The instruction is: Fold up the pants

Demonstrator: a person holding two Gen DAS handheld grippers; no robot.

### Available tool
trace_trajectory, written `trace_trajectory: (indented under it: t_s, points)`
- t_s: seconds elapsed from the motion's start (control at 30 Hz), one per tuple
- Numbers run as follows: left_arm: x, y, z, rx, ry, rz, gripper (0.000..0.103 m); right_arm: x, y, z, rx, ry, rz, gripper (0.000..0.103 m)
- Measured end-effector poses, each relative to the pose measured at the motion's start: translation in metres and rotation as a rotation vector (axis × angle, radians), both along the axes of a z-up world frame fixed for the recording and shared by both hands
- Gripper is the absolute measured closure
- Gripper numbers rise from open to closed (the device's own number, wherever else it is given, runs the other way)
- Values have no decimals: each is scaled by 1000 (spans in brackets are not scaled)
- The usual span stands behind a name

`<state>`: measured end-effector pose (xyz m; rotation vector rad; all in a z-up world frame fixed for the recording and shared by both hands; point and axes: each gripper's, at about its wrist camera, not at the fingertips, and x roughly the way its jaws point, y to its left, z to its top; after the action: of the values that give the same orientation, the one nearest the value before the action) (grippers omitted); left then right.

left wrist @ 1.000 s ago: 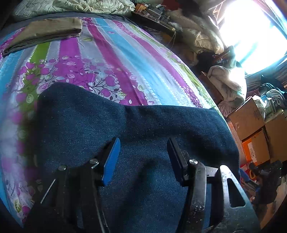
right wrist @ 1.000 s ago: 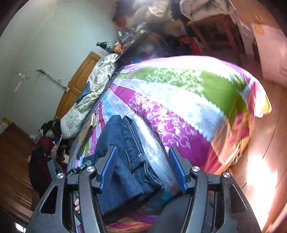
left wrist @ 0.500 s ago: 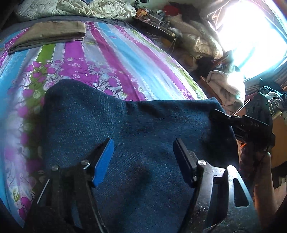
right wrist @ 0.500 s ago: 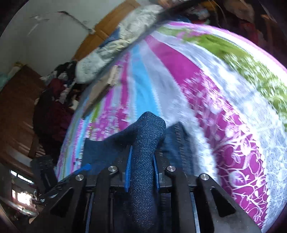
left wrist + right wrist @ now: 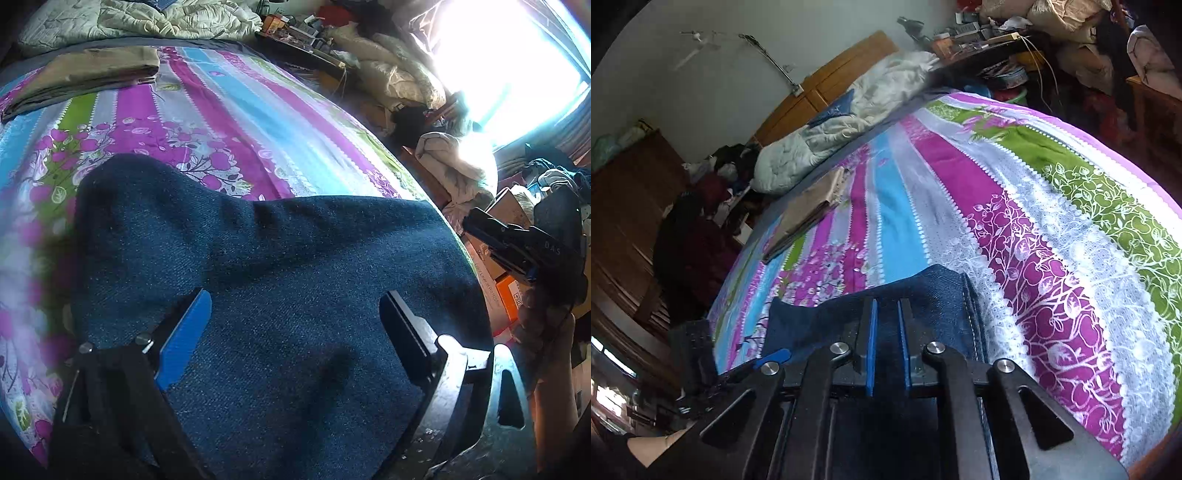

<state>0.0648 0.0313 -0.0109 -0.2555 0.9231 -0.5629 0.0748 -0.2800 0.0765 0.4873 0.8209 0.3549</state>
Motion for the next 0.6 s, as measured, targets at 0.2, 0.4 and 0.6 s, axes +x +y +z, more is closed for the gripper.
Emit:
trace_trajectory:
  t_s: [0.2,0.4,0.6]
  points:
    - [1,1,0,2,6,-4,10,24,-37,-45,-168,152,-189,102]
    - [3,14,20,-67,2,14,17,-58,-22,36,-216,-90,-31,102]
    - [48,60,41,-104,-50,223,16,-21,20,12,-191,-24,92,102]
